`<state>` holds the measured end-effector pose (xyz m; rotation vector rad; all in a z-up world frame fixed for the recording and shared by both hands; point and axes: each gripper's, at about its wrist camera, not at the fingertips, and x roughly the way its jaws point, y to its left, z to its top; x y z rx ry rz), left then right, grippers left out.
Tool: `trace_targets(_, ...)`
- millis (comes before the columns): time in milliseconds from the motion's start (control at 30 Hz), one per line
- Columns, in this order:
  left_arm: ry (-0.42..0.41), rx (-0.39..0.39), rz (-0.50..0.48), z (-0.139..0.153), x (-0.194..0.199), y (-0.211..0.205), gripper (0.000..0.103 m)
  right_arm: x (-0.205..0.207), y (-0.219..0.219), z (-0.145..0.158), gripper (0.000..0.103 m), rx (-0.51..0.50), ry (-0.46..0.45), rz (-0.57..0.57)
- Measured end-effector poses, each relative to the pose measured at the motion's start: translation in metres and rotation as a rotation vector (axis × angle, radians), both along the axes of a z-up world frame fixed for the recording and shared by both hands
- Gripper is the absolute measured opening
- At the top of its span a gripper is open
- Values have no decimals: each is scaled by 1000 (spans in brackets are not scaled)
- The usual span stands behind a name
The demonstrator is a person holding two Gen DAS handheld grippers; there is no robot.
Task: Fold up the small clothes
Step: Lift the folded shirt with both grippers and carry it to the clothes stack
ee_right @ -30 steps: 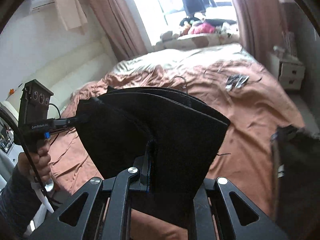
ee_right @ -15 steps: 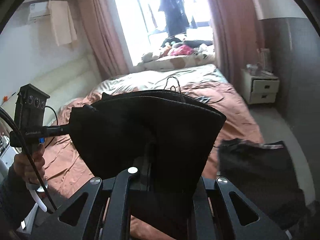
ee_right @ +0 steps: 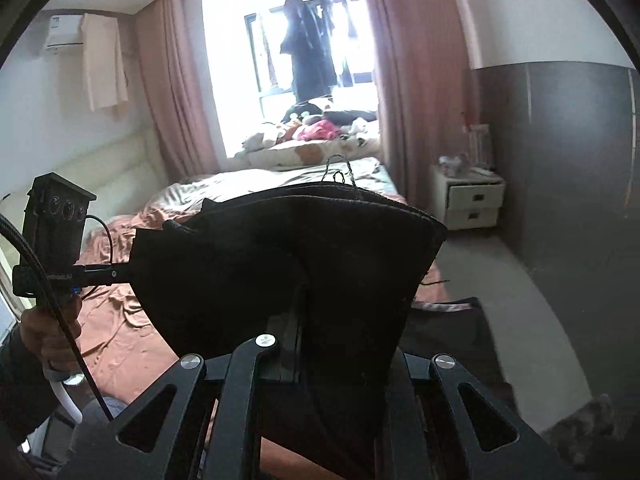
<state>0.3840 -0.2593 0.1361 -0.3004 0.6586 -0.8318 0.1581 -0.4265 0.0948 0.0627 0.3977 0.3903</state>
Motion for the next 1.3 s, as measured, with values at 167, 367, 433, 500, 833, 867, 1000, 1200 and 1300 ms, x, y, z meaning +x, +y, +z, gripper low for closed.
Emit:
trace_targets(167,-8,-17,-67,2,-7,-25,4,-19,2,4,8,-7,-10,-46)
trace_targets(367,-2,-34,-132,-3,-3,-50,4,-22,5,3,8,-17,1,-98)
trace_targets(433,17,-38,-143,-12,6,-56,4,-19,11,1,8,-25,14,-112)
trace_targets(500,37,-36,-153,-20,12,-61,4,-13,12,6,8,-36,25,-120)
trace_targets(833,110,-31,-128,-54,65,-73,4,40,34,8,8,-45,86,-148)
trace_targets(867,113,-33,-122,-55,71,-73,4,43,35,8,8,-42,90,-149)
trace_targets(1000,134,-37,-103,-62,98,-75,4,57,35,1,8,-30,112,-160)
trace_targets(1200,176,-37,-88,-85,139,-82,4,85,25,-16,8,-14,172,-176)
trace_targets(1300,200,-32,-84,-100,161,-87,4,102,20,-20,8,-7,201,-181)
